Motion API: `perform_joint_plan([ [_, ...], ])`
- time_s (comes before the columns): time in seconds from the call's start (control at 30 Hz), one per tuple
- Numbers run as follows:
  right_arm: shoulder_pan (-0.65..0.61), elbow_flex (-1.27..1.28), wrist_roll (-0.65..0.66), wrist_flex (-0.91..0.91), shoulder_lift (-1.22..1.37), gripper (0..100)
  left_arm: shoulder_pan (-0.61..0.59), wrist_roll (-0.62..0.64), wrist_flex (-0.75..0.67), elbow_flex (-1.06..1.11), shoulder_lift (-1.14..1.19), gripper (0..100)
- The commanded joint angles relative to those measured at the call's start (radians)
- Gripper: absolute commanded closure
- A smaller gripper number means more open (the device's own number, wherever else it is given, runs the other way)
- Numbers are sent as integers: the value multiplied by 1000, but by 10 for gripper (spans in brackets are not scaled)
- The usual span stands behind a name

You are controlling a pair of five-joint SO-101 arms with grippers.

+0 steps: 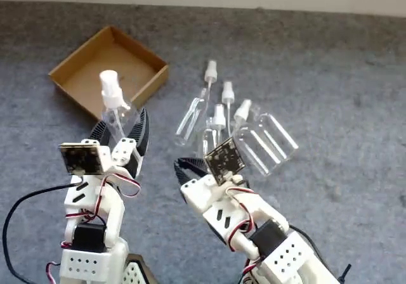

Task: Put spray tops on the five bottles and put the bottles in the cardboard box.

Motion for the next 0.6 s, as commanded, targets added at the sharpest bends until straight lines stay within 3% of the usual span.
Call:
perform_joint_plan([
  [0.0,-56,-15,5,-28,-13,976,27,143,-31,21,-13,928],
  [0.27,-156,15,9,-88,-13,976,150,207,-31,21,-13,927],
  [0.57,-163,117,11,-193,-13,976,302,209,-31,21,-13,929],
])
